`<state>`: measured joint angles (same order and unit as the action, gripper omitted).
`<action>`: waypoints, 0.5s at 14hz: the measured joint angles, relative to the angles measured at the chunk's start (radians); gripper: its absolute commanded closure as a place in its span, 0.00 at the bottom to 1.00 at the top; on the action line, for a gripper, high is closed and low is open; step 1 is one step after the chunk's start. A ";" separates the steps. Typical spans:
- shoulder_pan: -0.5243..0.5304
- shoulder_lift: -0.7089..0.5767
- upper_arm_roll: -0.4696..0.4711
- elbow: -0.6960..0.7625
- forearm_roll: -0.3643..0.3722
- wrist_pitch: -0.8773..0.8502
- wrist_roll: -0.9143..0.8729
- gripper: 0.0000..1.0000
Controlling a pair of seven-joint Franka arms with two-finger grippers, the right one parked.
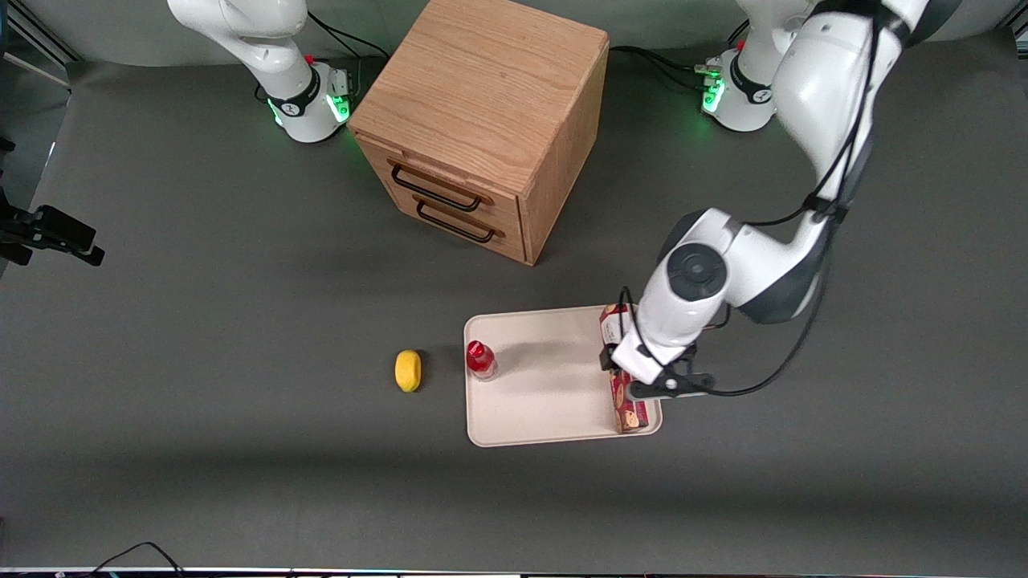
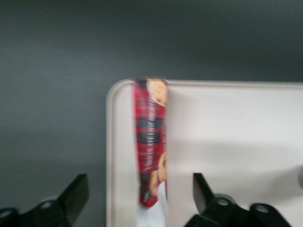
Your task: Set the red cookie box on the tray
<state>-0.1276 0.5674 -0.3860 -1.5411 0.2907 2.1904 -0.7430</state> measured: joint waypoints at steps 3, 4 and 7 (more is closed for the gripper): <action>0.086 -0.180 0.005 0.004 -0.142 -0.180 0.139 0.00; 0.119 -0.236 0.013 0.003 -0.166 -0.257 0.206 0.00; 0.188 -0.371 0.075 -0.001 -0.203 -0.443 0.397 0.00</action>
<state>0.0608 0.1961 -0.3106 -1.5426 0.0879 1.7479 -0.3464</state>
